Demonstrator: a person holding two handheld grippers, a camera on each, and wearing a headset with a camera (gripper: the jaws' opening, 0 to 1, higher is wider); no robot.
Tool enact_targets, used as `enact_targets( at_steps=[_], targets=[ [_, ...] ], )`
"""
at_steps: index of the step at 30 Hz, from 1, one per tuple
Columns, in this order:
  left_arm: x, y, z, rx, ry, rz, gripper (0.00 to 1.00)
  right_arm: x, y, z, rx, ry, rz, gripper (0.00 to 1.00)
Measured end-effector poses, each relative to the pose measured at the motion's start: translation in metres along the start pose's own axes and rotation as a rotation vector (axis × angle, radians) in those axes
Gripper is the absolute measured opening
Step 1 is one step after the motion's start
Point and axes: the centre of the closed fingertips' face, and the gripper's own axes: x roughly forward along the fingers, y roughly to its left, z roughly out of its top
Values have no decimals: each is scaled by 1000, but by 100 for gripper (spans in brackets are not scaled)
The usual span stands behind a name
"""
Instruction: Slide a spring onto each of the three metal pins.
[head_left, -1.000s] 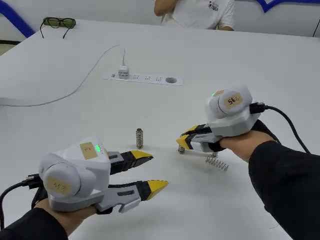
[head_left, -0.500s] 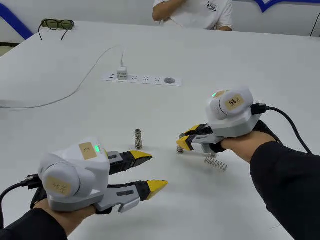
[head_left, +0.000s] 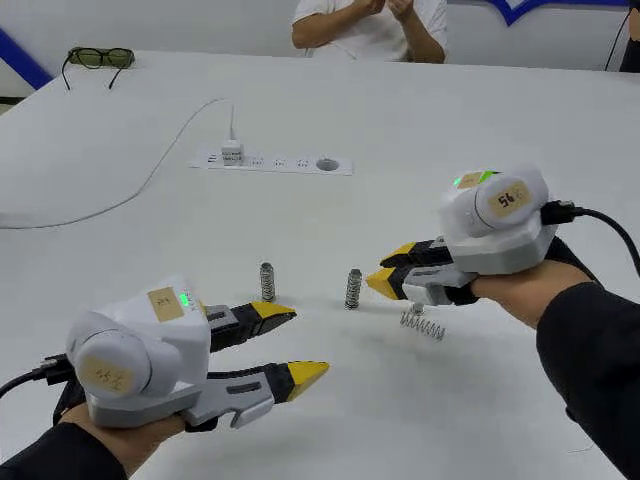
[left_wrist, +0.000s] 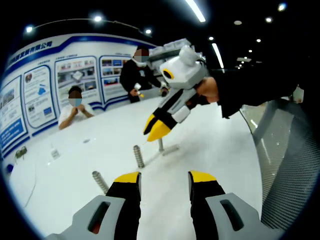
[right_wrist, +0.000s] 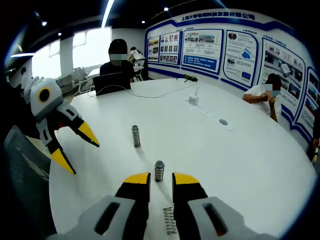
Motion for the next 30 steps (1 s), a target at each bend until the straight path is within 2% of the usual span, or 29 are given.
enact_targets(
  at_steps=[9,15,22,30],
  targets=[
    [1,-2,3,2,0,-6,40,-24,4,-11,-11,-1,-10,18],
    [1,-2,4,1,2,-7,41,-33,-1,-35,0,36,-27,18],
    [2,-4,3,2,7,-13,41,-30,-5,-67,12,89,-28,18],
    [3,-5,2,4,16,-15,40,-19,-11,-89,20,132,-21,18]
  ],
)
